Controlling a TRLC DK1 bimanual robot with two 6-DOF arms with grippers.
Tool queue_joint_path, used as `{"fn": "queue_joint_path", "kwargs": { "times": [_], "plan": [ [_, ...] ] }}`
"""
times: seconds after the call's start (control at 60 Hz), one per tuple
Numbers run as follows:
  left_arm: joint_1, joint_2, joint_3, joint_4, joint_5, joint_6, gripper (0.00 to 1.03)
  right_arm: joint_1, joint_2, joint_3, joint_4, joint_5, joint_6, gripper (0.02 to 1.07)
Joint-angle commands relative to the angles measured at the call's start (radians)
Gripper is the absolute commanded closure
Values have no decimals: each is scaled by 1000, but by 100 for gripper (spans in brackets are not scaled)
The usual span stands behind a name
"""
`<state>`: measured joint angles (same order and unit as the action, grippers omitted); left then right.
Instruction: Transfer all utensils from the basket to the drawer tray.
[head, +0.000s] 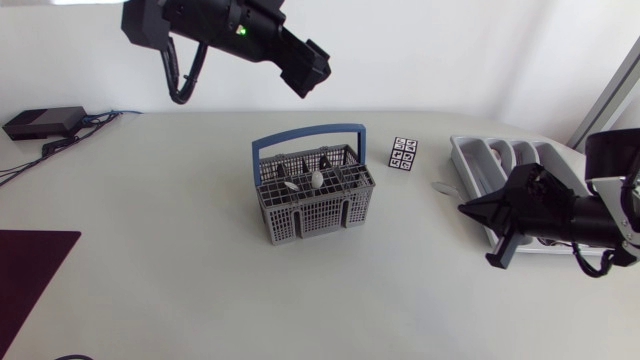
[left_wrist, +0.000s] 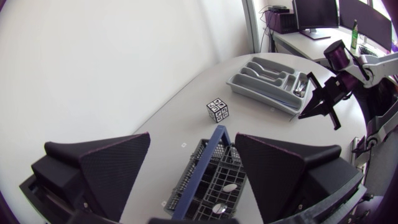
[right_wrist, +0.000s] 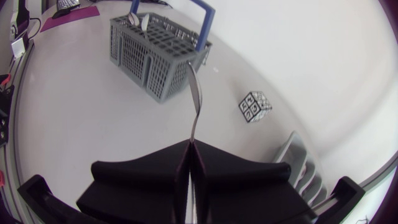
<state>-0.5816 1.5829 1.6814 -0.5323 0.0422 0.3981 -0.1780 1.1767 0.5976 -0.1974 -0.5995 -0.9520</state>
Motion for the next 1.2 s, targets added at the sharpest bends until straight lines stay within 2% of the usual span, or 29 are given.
{"fn": "queue_joint_path", "kwargs": {
  "times": [0.0,0.15,0.267,0.45,0.6,0.667,0.983,1.05,1.117,1.183],
  "plan": [
    [14,-35,-49,9,-10,71,4,-123,97,54,-66,-49,-176,102],
    [20,-47,-121,43,-34,151,4,-336,279,182,-177,-75,-424,102],
    [23,-63,-192,84,-39,223,5,-463,440,343,-326,-72,-620,102],
    [20,-89,-307,127,-39,357,5,-595,644,574,-432,-33,-783,99],
    [25,-113,-408,195,-39,470,5,-641,755,708,-484,21,-860,95],
    [32,-121,-450,235,-42,507,5,-649,784,735,-485,47,-881,95],
    [29,-152,-563,213,-33,674,9,-646,880,780,-456,127,-910,95],
    [23,-161,-585,209,-31,703,10,-646,876,762,-428,127,-910,90],
    [20,-167,-601,203,-31,736,10,-646,864,740,-412,127,-910,90],
    [17,-167,-621,209,-31,777,12,-649,850,722,-398,124,-910,80]
  ]
}}
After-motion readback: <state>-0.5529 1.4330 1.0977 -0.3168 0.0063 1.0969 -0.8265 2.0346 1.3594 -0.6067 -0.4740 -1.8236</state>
